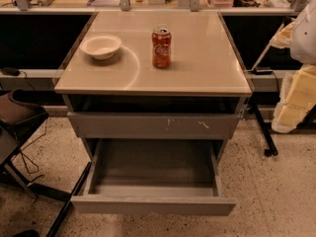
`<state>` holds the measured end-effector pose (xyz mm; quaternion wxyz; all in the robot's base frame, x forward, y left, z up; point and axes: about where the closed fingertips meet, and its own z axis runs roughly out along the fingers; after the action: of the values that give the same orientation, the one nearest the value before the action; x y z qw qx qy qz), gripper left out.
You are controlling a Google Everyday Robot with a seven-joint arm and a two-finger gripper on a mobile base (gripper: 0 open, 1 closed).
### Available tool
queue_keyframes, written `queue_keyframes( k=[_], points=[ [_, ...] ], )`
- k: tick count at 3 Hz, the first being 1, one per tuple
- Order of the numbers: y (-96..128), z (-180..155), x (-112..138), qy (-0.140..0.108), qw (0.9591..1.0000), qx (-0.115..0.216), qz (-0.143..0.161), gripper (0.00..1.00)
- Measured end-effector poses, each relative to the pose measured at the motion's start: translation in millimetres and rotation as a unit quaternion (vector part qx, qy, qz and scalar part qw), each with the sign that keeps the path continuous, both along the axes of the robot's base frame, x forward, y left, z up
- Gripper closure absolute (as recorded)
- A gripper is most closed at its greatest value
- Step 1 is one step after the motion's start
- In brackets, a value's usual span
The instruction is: Close middle drawer
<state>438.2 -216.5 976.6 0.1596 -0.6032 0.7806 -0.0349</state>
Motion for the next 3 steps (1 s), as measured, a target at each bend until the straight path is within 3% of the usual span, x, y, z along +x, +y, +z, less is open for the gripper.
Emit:
queue_keyframes(
  k=[2, 3],
  points=[
    [0.1, -18.4, -8.3, 0.002, 1.0, 0.005, 0.008, 0.0],
    [8.8, -65.4, -34.9, -0.003, 0.9981, 0.047, 0.04, 0.0]
  ],
)
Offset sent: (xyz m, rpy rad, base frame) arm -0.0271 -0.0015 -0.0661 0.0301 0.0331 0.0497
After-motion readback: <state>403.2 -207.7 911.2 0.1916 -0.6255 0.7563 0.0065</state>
